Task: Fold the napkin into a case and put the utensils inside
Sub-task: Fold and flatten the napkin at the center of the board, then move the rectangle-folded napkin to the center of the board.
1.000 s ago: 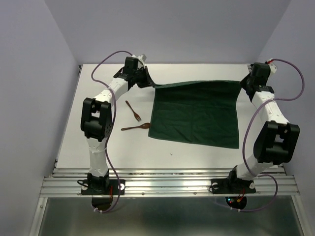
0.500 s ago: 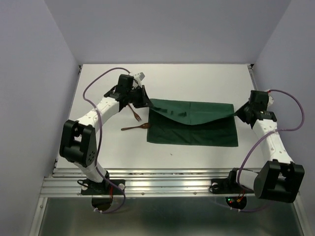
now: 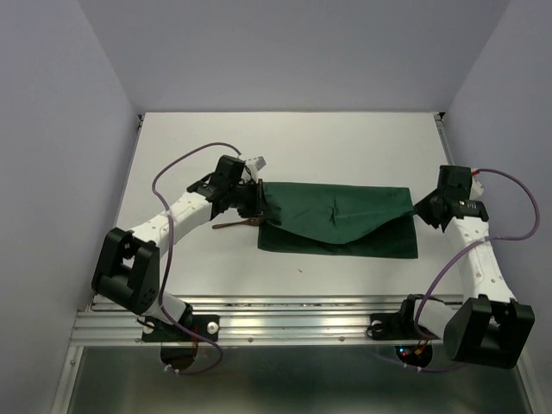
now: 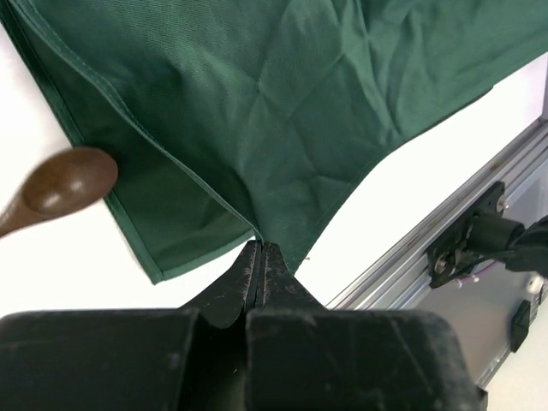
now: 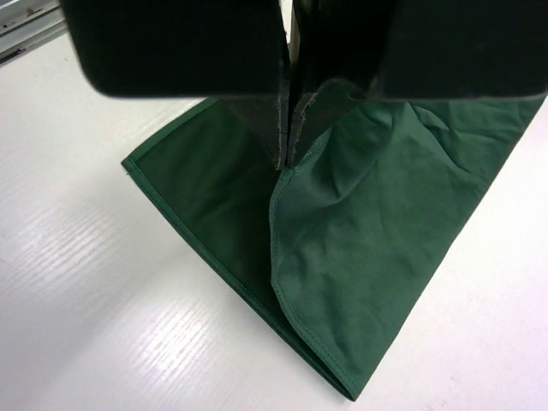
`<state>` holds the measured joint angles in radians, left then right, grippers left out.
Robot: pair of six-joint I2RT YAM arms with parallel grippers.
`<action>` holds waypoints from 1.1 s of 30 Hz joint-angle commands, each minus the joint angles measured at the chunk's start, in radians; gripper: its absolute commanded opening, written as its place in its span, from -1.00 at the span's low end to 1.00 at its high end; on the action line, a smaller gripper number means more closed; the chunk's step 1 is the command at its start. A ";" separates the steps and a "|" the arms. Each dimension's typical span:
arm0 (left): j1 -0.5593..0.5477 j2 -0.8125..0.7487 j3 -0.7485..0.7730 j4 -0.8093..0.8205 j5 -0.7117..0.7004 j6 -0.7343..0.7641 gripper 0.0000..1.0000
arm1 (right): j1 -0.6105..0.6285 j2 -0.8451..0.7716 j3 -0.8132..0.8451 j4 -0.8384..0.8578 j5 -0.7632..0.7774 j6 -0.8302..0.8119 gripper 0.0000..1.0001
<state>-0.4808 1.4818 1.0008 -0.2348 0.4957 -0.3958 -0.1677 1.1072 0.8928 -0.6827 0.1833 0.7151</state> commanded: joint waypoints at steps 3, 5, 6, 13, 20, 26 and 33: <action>-0.013 -0.064 -0.007 -0.075 -0.003 0.066 -1.00 | 0.002 -0.078 0.040 -0.080 0.103 0.034 -0.99; -0.013 -0.071 0.010 -0.112 -0.017 0.084 -1.00 | 0.002 -0.081 0.064 -0.115 0.123 0.030 -0.99; -0.013 -0.071 0.012 -0.121 -0.020 0.100 -1.00 | 0.002 -0.083 0.067 -0.133 0.125 0.029 -0.98; -0.015 -0.029 -0.042 -0.087 -0.009 0.084 -1.00 | 0.002 -0.119 -0.020 -0.144 0.070 0.078 -0.87; -0.055 0.020 0.048 -0.150 -0.098 0.091 0.51 | 0.002 -0.098 -0.054 -0.049 -0.007 0.047 0.31; -0.039 0.063 0.182 -0.126 -0.243 0.058 0.26 | 0.002 -0.037 -0.035 0.064 -0.111 -0.012 0.07; -0.041 0.294 0.337 -0.024 -0.210 -0.018 -0.30 | 0.011 0.164 -0.048 0.230 -0.220 -0.049 -0.84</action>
<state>-0.5205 1.6726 1.2724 -0.3195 0.2901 -0.3725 -0.1635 1.1896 0.8276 -0.5865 0.0502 0.7052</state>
